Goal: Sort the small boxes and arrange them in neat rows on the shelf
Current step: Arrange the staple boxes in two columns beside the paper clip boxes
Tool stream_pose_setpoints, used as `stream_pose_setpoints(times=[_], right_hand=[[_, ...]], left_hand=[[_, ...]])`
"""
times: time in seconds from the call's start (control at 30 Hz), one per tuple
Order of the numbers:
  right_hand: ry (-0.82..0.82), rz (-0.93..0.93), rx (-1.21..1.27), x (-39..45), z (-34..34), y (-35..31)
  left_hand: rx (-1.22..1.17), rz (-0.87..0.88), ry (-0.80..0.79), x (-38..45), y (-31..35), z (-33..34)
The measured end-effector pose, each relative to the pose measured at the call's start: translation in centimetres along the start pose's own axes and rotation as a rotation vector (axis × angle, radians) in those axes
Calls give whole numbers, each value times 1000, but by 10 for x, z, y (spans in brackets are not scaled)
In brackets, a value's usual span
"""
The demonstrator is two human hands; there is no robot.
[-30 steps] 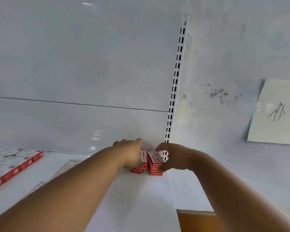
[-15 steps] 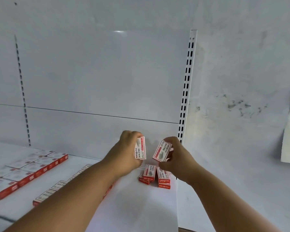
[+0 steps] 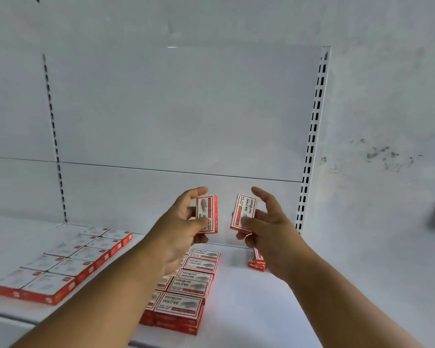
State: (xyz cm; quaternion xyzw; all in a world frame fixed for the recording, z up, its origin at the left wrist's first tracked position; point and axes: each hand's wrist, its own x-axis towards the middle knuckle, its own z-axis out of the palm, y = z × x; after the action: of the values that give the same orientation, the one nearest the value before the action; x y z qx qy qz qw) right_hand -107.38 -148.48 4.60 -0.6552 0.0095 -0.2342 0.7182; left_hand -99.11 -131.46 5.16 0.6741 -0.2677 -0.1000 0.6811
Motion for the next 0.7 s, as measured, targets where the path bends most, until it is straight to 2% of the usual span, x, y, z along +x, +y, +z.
stream_pose_setpoints(times=[0.37,0.57,0.7], right_hand=[[208,71,-18,-22,63,21],[282,88,-128,-37,76,27],[360,83,-178,-41,80,26]], left_hand=[[319,154,106,-10,-15,-76],[436,169,-4,-11,-21,-90],[495,163,-15,-11,-19,-93]])
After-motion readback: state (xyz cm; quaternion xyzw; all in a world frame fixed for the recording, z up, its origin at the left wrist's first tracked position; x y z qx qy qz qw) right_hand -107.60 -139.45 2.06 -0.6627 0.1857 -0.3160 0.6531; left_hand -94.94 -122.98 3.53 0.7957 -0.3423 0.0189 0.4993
